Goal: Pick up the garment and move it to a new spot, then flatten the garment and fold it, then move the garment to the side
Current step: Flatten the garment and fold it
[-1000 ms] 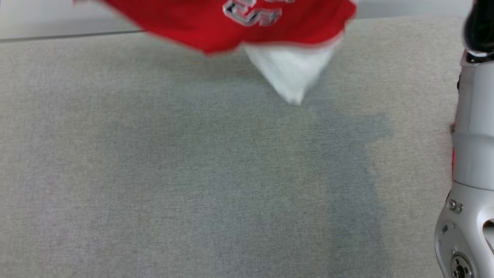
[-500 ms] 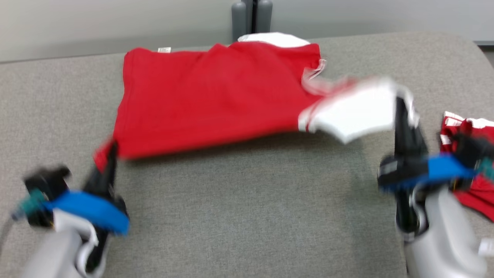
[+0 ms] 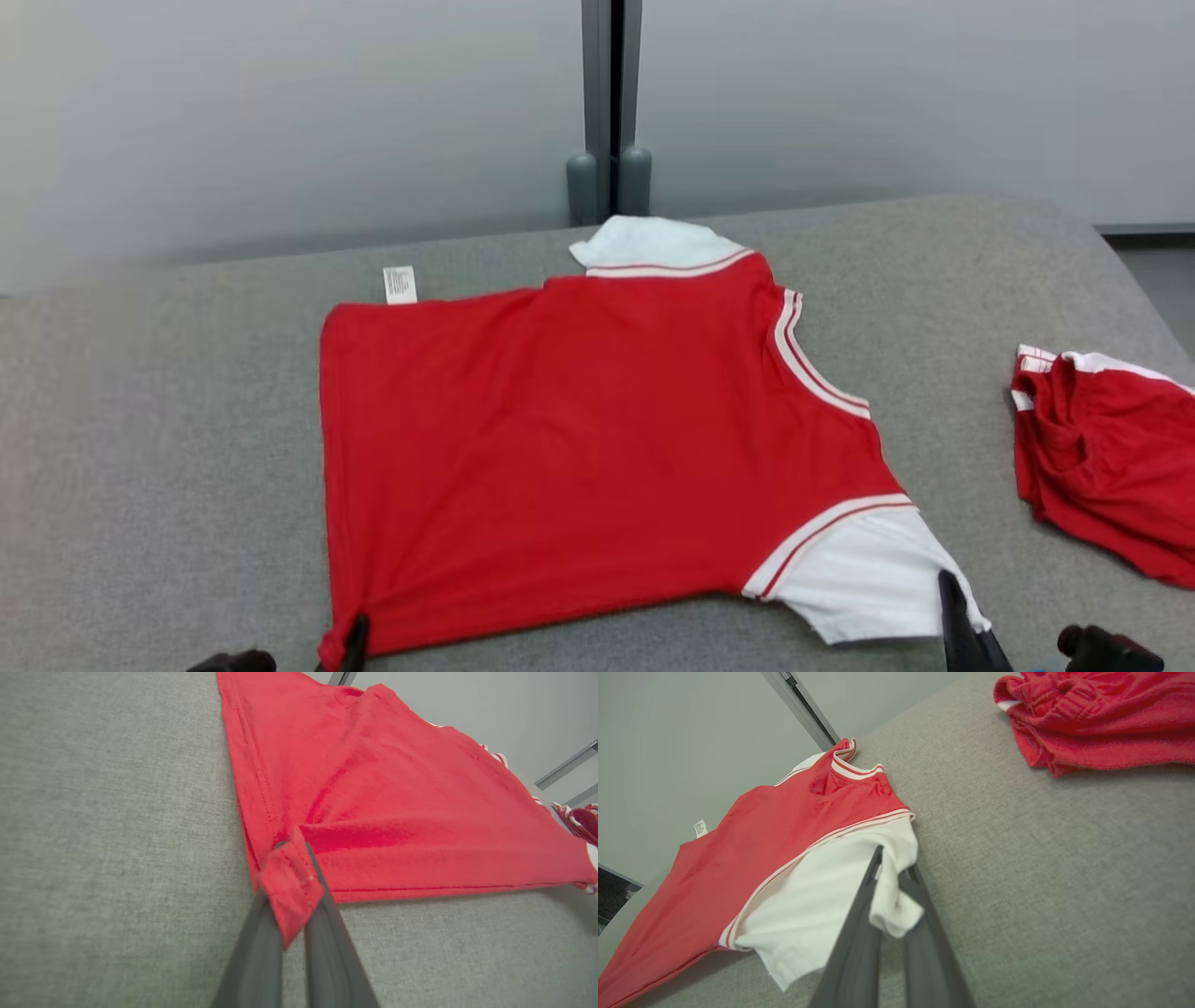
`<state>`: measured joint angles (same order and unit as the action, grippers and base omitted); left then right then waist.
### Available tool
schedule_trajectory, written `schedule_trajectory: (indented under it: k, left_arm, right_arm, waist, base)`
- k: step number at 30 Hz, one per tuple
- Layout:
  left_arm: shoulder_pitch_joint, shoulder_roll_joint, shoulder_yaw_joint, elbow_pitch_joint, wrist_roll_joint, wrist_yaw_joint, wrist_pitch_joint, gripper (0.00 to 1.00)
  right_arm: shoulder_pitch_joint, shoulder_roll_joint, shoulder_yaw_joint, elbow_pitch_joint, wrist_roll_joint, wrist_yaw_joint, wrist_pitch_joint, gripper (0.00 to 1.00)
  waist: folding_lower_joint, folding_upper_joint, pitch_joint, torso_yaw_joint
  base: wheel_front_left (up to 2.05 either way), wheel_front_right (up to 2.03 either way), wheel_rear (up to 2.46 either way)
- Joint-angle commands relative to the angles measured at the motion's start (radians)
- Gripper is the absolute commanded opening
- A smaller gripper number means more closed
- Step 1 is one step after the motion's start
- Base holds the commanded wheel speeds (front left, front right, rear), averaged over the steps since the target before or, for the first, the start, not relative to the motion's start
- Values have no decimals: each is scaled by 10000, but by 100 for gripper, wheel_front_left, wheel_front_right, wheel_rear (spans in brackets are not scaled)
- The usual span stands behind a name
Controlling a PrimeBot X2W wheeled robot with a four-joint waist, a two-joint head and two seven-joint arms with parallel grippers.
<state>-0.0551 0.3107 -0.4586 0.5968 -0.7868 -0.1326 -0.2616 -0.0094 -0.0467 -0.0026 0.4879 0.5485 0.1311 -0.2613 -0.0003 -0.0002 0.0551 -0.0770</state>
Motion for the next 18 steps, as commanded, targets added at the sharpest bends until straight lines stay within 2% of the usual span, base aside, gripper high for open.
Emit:
schedule_trajectory:
  k: [1,11,18]
  left_arm:
    - [278,-30,114,33,132,34,-42,0]
    - [1512,-421,747,-752,618,32,-43,0]
    - [818,-341,499,-1598,865,32,-43,0]
  right_arm:
    - [336,-83,-5,-25,45,-6,-48,0]
    - [1500,-80,-52,-463,225,-4,-48,0]
    - [636,-72,-101,-1096,427,-3,-45,0]
  waist:
    - [3,2,-324,-159]
    - [3,2,-712,83]
    - [3,2,-419,295]
  base:
    - [0,0,0]
    - [0,0,0]
    - [0,0,0]
